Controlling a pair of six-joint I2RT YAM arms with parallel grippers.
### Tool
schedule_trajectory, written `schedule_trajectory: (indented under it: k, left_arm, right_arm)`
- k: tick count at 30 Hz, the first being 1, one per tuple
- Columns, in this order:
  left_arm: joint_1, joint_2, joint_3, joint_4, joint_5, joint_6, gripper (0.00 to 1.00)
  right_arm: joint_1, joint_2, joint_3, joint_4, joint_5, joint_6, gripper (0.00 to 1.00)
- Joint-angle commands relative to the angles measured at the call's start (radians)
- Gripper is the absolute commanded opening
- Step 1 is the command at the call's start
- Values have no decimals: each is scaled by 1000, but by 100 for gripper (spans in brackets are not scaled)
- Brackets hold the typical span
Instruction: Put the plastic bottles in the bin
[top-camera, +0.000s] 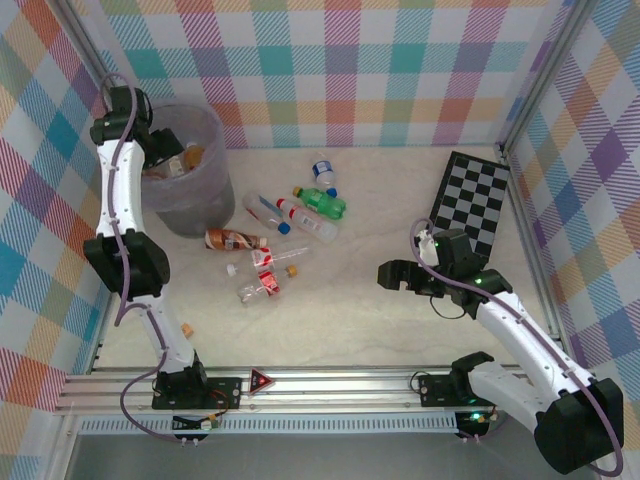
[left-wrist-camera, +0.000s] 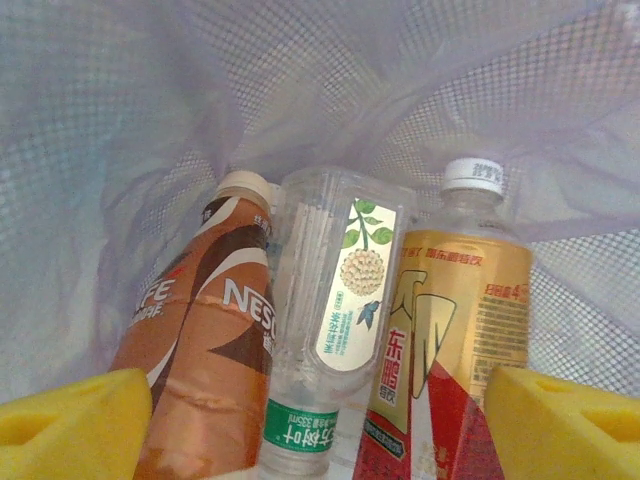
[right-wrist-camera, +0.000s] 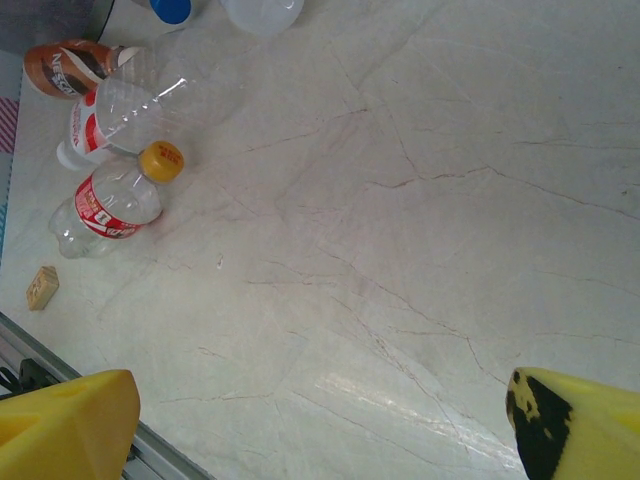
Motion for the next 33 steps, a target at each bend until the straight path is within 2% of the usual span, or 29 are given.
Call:
schedule_trajectory:
  k: [1, 6, 11, 15, 18, 24, 28, 31, 33]
  left_arm:
    - [5, -60, 30, 0, 18, 38, 87]
    - [-30, -119, 47, 23, 3, 147, 92]
    - [-66, -197, 53, 22, -10, 200, 92]
    - [-135, -242, 90, -49, -104, 301, 94]
    - [-186, -301, 49, -78, -105, 325, 94]
    - [-333, -470, -202, -71, -133, 348, 93]
    - [-432, -598, -418, -38, -131, 308, 91]
    - [-495, -693, -595, 13, -92, 267, 91]
    - [-507, -753, -734, 81, 7, 242, 91]
  right_arm:
    - [-6, 11, 21, 6, -13, -10, 94]
    - [-6, 12, 32, -4, -8, -11, 94]
    - [-7, 11, 30, -1, -7, -5, 94]
    - [-6, 16, 36, -6, -10, -6, 94]
    - [-6, 22, 41, -4, -8, -6, 94]
    - [-7, 34, 46, 4, 0, 1, 94]
    - [-6, 15, 47, 8, 14, 12, 94]
    - [-7, 22, 61, -11, 44, 9, 94]
    - [-7, 34, 63, -17, 92, 26, 94]
